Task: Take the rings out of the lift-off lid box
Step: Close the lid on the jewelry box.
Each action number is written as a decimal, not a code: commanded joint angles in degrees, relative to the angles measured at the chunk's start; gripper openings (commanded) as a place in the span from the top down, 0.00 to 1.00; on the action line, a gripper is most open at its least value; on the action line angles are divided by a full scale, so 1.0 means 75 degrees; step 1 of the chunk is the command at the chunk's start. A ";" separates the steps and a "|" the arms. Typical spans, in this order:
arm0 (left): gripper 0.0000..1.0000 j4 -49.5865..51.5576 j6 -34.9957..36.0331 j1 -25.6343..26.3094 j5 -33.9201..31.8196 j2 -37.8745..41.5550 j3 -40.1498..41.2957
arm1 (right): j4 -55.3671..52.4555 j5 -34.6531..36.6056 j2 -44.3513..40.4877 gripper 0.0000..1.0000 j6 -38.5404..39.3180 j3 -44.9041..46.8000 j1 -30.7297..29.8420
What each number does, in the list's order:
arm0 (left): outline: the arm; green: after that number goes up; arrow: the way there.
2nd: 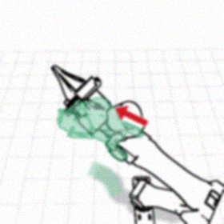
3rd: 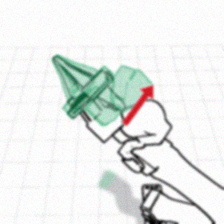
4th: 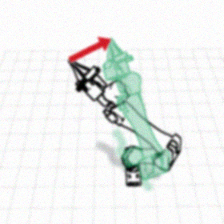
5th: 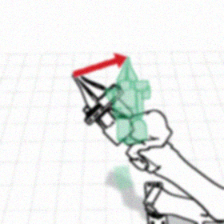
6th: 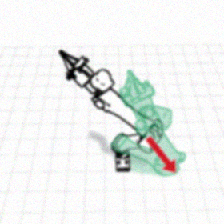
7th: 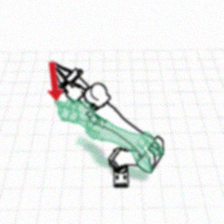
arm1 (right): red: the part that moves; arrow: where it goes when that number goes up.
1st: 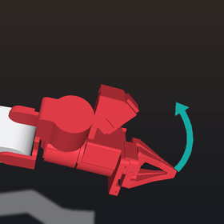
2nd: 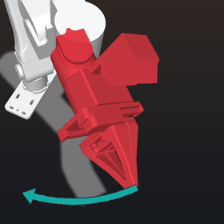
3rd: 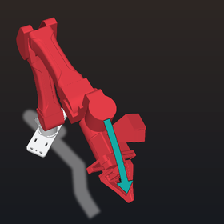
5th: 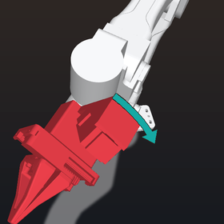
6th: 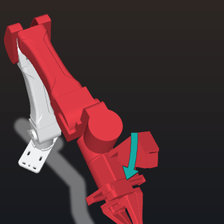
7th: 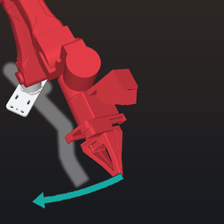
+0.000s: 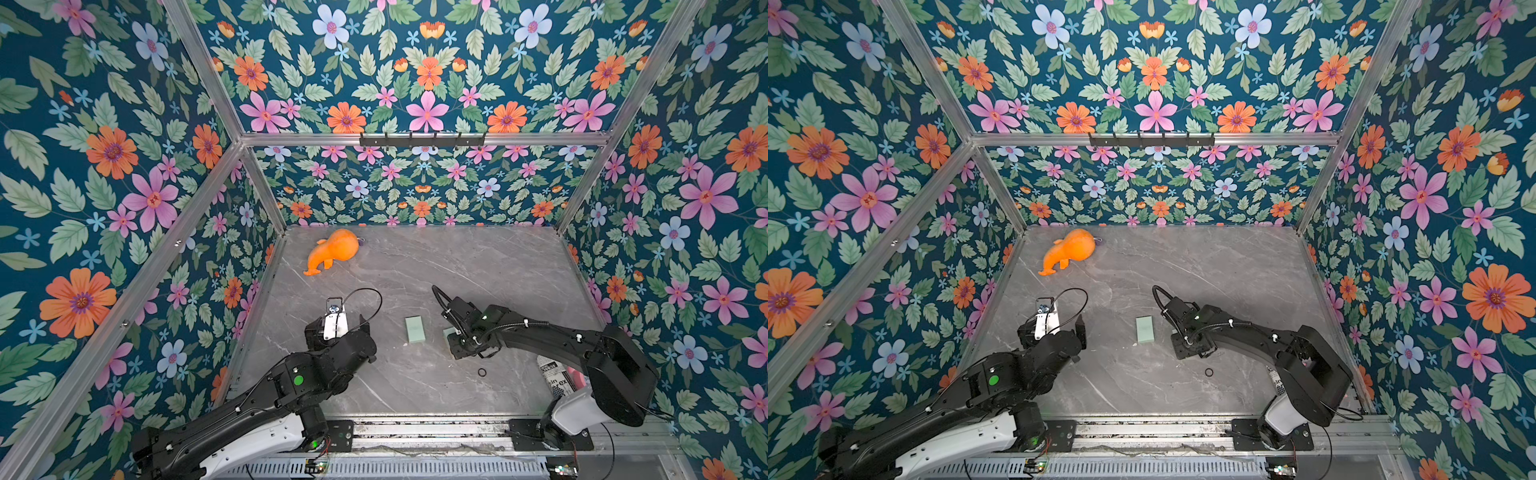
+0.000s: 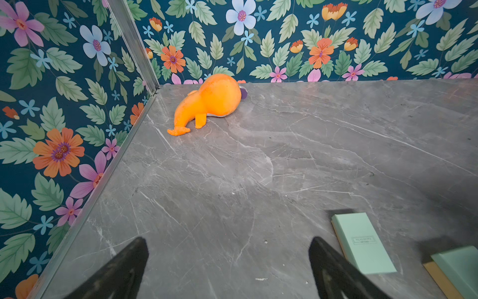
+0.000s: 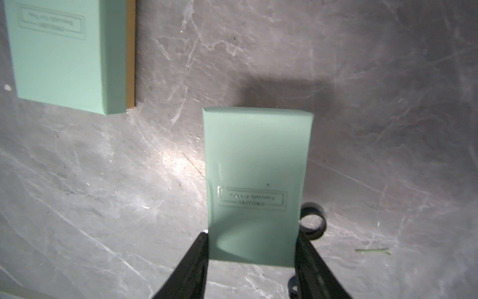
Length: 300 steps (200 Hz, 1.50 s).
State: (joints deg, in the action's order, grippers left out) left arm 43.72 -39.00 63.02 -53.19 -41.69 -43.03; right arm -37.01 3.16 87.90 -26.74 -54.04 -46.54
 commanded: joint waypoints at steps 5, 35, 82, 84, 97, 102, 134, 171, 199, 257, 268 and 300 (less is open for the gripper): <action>0.00 0.0047 -0.0025 -0.0010 -0.0060 0.0010 -0.0052 | -0.0397 0.0064 -0.0065 0.63 -0.0204 0.0011 -0.0038; 0.01 0.0039 -0.0022 -0.0009 -0.0059 0.0004 -0.0052 | -0.0478 0.0165 -0.0140 0.63 -0.0280 0.0004 -0.0109; 0.01 0.0052 -0.0019 -0.0011 -0.0057 0.0016 -0.0052 | -0.0536 0.0237 -0.0168 0.62 -0.0395 0.0029 -0.0131; 0.00 0.0053 -0.0024 -0.0009 -0.0063 0.0016 -0.0055 | -0.0531 0.0241 -0.0166 0.62 -0.0395 0.0035 -0.0133; 0.01 0.0046 -0.0016 -0.0011 -0.0058 0.0016 -0.0052 | -0.0420 0.0217 -0.0177 0.62 -0.0413 0.0100 -0.0132; 0.00 0.0053 -0.0024 -0.0008 -0.0057 0.0016 -0.0052 | -0.0368 0.0176 -0.0177 0.61 -0.0415 0.0143 -0.0133; 0.01 0.0053 -0.0026 -0.0007 -0.0057 0.0005 -0.0054 | -0.0259 0.0165 -0.0028 0.61 -0.0387 0.0162 -0.0134; 0.00 0.0053 -0.0037 -0.0011 -0.0062 -0.0007 -0.0059 | -0.0244 0.0196 0.0036 0.61 -0.0391 0.0128 -0.0134; 0.01 0.0050 -0.0038 -0.0011 -0.0063 -0.0018 -0.0065 | -0.0278 0.0181 -0.0073 0.61 -0.0373 0.0093 -0.0122; 0.01 0.0053 -0.0038 -0.0011 -0.0065 -0.0031 -0.0064 | -0.0277 -0.0051 -0.0593 0.61 -0.0280 0.0045 -0.0122; 0.00 0.0053 -0.0038 -0.0004 -0.0062 -0.0031 -0.0064 | -0.0310 -0.0029 -0.0556 0.61 -0.0258 0.0060 -0.0100; 0.01 0.0045 -0.0038 -0.0013 -0.0059 -0.0031 -0.0064 | -0.0233 -0.0191 -0.0393 0.61 -0.0220 0.0139 0.0054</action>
State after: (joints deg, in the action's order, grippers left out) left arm 43.75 -39.03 63.02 -53.19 -42.00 -43.11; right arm -38.72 2.68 84.27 -28.69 -53.32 -46.68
